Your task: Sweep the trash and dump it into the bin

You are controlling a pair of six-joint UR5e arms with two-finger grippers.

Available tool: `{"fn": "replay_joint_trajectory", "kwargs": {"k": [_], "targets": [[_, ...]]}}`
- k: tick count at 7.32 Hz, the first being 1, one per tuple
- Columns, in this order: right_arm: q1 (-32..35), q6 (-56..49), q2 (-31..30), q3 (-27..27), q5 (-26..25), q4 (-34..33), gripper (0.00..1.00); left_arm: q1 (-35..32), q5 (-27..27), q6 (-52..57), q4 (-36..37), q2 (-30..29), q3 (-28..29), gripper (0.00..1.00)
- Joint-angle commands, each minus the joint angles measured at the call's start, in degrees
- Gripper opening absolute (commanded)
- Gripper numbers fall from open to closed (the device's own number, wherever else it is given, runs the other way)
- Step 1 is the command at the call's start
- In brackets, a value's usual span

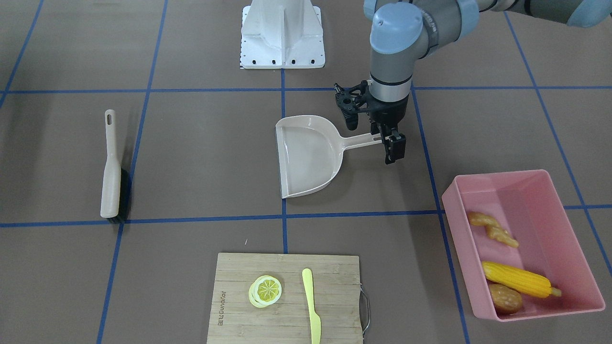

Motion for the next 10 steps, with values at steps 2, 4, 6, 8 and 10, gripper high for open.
{"fn": "replay_joint_trajectory", "kwargs": {"k": [2, 4, 6, 8, 10], "targets": [[0.0, 0.0, 0.0, 0.0, 0.0, 0.0, 1.00, -9.5, -2.9, -20.9, -0.3, 0.4, -0.2, 0.98], [0.0, 0.0, -0.1, -0.2, 0.0, 0.0, 1.00, -21.1, -9.0, -30.7, 0.4, 2.6, 2.8, 0.98], [0.0, 0.0, -0.1, -0.3, 0.0, 0.0, 1.00, -28.5, -20.5, -30.9, 0.2, 10.8, 3.9, 0.98], [0.0, 0.0, -0.1, -0.4, 0.0, 0.0, 1.00, -36.1, -21.0, -29.3, -0.2, 20.1, 3.3, 0.98], [0.0, 0.0, -0.2, -0.4, 0.0, 0.0, 1.00, -41.8, -21.4, -23.5, -0.2, 29.0, 3.6, 0.98]]}}
